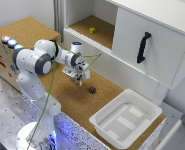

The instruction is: Push the purple block towards the left

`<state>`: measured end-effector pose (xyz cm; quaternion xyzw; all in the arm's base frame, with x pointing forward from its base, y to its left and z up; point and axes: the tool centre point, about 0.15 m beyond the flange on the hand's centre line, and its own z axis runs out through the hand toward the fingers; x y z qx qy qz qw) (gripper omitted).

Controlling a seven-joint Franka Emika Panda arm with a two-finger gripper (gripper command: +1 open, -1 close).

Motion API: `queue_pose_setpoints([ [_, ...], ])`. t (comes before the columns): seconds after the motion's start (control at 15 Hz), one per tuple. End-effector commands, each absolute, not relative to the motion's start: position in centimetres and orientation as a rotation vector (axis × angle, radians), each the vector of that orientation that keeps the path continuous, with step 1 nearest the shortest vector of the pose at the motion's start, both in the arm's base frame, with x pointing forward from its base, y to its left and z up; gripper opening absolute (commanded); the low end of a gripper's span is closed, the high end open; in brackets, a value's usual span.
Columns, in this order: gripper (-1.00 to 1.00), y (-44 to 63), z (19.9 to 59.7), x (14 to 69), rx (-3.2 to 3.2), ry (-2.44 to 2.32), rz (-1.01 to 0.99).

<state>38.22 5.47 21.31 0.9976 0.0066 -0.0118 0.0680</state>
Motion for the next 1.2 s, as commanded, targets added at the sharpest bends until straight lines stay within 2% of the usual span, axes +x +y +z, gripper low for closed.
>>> queue_pose_setpoints([
  [0.0, 1.00, 6.4, 21.2, 39.9, 2.933, -0.013, -0.158],
  [0.6, 1.00, 6.4, 21.2, 39.9, 2.933, -0.013, -0.158],
  [0.67, 1.00, 5.5, 21.3, 38.4, 3.005, 0.017, -0.044],
  [1.13, 1.00, 0.9, 29.9, 35.4, 2.912, -0.152, 0.152],
])
